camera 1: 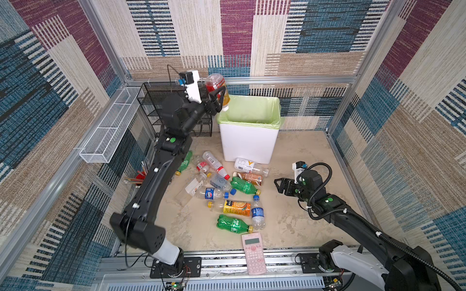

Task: Throw the plastic bottles in the bin
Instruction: Throw the plastic bottle into the trash bin, then pick up the plastic bottle from the bottom-center of the table.

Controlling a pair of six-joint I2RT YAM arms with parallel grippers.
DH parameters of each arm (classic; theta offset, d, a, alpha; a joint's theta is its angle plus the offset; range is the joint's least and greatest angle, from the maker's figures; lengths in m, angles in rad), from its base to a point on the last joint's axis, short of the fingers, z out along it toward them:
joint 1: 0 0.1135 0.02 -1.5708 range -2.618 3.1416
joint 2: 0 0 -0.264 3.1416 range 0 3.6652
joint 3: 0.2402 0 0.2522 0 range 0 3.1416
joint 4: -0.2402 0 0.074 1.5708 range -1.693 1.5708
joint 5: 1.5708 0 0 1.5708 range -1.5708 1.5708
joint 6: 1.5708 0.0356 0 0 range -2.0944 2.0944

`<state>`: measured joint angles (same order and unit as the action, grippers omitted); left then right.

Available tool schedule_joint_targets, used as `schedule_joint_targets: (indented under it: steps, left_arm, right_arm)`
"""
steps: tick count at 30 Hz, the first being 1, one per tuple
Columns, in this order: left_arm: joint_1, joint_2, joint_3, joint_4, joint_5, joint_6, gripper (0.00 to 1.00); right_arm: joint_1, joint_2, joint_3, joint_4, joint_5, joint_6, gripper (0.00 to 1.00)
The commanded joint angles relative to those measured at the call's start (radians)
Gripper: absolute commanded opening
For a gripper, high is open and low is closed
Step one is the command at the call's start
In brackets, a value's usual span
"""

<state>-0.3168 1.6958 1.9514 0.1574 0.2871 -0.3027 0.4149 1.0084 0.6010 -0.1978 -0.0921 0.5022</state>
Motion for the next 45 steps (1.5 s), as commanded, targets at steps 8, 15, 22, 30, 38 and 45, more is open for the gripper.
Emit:
schedule_joint_targets:
  steps: [8, 15, 22, 30, 38, 45]
  left_arm:
    - [-0.035, 0.119, 0.333, 0.056, -0.132, 0.094, 0.99]
    - [-0.028, -0.184, -0.126, 0.054, -0.136, 0.039, 0.89]
    - [-0.025, -0.580, -0.828, -0.163, -0.197, -0.142, 0.80]
    - [-0.024, -0.935, -1.188, -0.519, -0.327, -0.331, 0.77]
    - [-0.024, -1.027, -1.233, -0.668, -0.357, -0.363, 0.77]
    - [-0.023, -1.093, -1.271, -0.747, -0.362, -0.403, 0.76]
  right_arm:
    - [0.001, -0.093, -0.039, -0.035, 0.058, 0.064, 0.86]
    - [0.001, -0.089, -0.049, -0.053, 0.044, 0.064, 0.85]
    - [0.025, -0.045, -0.065, -0.056, -0.046, 0.022, 0.82]
    - [0.197, 0.080, -0.020, -0.093, -0.127, 0.015, 0.80]
    - [0.247, 0.172, 0.039, -0.129, -0.163, 0.078, 0.78]
    - [0.301, 0.293, 0.068, -0.138, -0.163, 0.127, 0.78]
